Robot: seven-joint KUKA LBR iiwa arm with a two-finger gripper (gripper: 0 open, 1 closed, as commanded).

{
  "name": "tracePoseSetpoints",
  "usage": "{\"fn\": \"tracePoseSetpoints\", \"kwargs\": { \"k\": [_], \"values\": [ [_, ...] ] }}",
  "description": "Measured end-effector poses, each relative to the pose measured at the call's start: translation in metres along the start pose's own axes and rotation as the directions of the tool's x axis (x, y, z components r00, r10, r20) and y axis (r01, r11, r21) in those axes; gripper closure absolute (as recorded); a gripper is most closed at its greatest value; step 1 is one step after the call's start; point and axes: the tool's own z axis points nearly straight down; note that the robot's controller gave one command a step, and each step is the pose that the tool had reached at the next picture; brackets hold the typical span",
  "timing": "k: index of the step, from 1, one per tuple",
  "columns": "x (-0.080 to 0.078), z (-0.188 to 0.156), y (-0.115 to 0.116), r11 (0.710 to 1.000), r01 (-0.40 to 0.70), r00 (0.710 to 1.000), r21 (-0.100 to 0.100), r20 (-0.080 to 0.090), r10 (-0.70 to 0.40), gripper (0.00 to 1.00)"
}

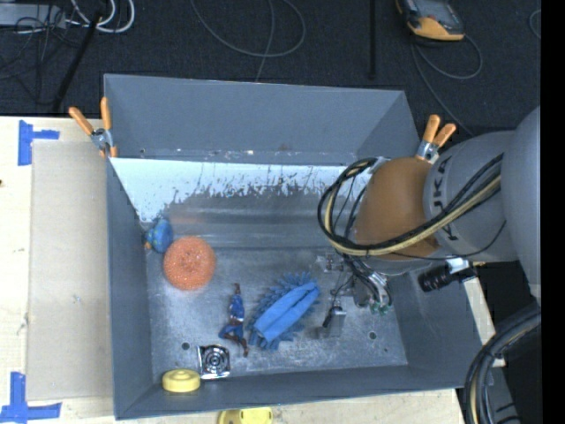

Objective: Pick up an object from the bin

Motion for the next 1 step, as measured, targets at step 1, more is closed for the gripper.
{"fn": "tracePoseSetpoints", "kwargs": {
  "k": [1],
  "values": [
    [-0.0224,0.0017,0.0211,0.993,0.119,0.993,0.001,0.000,-0.119,0.00]
  ]
}}
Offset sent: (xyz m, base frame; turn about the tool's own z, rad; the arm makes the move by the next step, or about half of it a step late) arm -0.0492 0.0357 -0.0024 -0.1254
